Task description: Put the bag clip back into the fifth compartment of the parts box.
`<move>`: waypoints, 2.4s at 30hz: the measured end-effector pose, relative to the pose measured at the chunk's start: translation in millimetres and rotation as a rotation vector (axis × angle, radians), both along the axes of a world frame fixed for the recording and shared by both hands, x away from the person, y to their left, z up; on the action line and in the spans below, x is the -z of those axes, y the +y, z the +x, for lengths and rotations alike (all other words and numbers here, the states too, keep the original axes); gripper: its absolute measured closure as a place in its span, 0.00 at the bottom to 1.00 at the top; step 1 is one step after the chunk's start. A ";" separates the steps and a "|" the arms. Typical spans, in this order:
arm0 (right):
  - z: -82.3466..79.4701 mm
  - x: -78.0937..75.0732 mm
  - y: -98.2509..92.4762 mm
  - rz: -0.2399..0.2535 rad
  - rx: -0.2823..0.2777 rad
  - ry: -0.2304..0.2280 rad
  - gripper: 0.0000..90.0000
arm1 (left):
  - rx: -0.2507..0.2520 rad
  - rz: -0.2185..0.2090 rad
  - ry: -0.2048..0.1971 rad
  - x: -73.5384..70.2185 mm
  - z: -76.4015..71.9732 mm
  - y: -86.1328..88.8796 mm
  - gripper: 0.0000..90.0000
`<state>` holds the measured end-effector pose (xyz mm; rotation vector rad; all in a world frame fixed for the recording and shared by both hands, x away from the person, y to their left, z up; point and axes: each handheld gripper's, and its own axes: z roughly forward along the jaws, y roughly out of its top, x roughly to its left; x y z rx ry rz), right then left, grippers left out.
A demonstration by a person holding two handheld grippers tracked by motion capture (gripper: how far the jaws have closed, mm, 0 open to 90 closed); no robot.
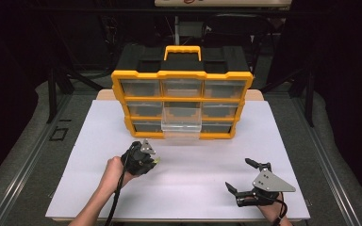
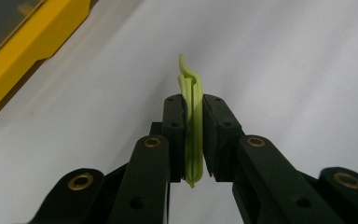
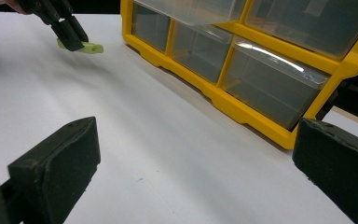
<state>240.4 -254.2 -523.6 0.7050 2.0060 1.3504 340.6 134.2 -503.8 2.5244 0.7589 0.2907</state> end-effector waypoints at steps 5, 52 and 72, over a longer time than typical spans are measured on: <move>0.1 0.1 0.2 0.001 0.000 0.001 0.00 | -0.010 -0.005 -0.002 -0.8 2.0 3.4 0.89; 0.3 1.0 1.5 -0.001 0.000 0.007 0.00 | -0.033 0.020 -0.058 -39.9 33.1 24.3 0.89; 0.8 1.3 1.6 -0.001 -0.001 0.011 0.00 | -0.038 0.032 -0.090 -62.1 41.3 23.0 0.89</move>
